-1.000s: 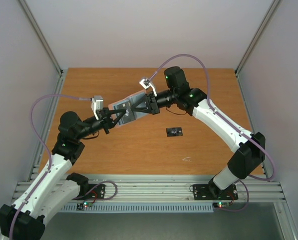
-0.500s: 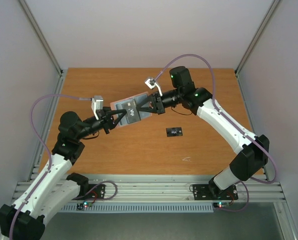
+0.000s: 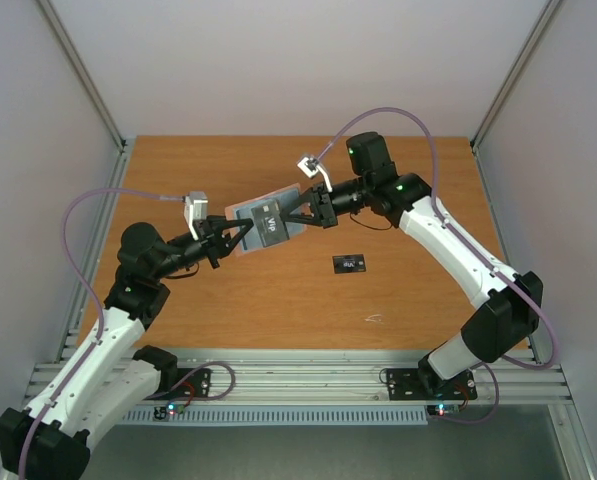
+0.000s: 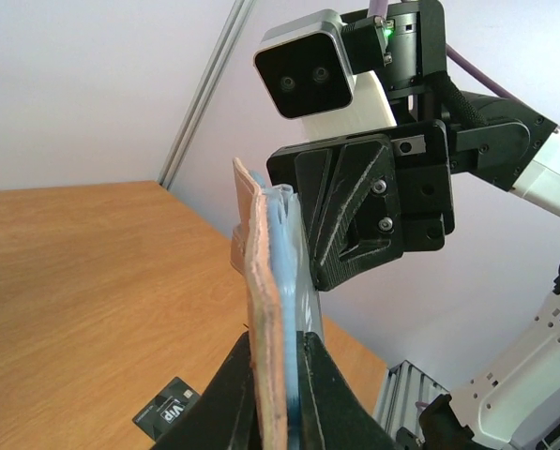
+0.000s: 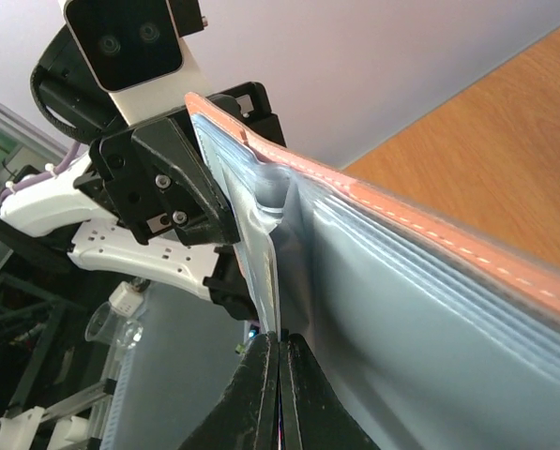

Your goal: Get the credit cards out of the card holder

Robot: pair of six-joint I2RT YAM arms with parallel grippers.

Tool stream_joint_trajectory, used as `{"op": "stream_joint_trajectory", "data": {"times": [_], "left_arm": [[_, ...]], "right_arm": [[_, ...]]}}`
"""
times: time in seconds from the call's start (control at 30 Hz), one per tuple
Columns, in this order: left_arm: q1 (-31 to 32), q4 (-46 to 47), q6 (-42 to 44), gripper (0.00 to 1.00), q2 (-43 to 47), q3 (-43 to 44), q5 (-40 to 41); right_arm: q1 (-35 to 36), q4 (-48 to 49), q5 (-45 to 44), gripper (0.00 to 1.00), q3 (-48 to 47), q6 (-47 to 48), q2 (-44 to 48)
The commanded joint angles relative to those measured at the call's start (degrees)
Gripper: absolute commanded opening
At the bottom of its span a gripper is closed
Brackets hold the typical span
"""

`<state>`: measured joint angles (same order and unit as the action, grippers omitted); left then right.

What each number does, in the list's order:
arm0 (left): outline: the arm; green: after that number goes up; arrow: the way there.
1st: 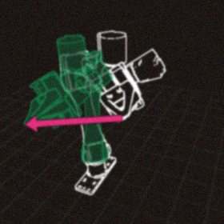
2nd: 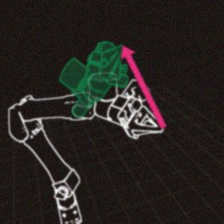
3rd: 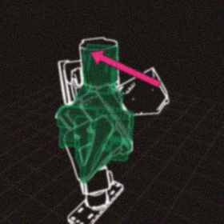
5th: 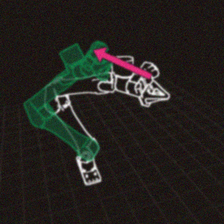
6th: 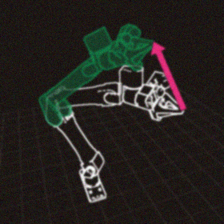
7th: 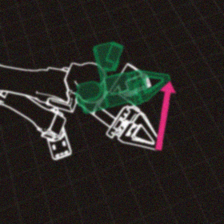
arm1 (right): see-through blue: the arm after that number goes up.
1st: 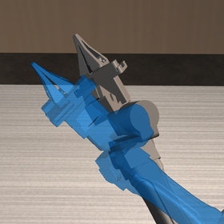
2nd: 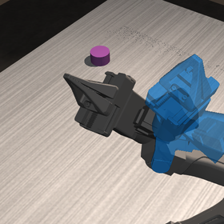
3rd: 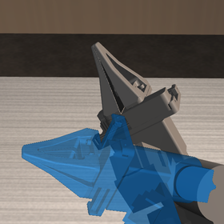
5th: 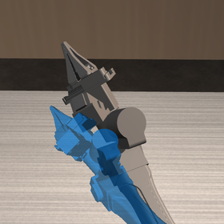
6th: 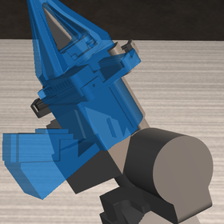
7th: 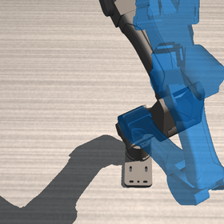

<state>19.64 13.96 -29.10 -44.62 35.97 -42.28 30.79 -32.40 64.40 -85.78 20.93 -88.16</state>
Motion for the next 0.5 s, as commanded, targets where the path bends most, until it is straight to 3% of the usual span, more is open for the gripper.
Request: {"op": "stream_joint_trajectory", "data": {"times": [0.0,0.47], "left_arm": [[0.16,4.1,0.63,0.0,0.4,0.61,-1.58],[0.1,4.07,1.02,0.0,0.53,0.42,-1.91]], "right_arm": [[-1.78,-2.35,0.48,0.01,-1.23,2.27,2.29],[-6.07,-6.4,-0.77,0.01,-0.91,5.37,3.18]]}}
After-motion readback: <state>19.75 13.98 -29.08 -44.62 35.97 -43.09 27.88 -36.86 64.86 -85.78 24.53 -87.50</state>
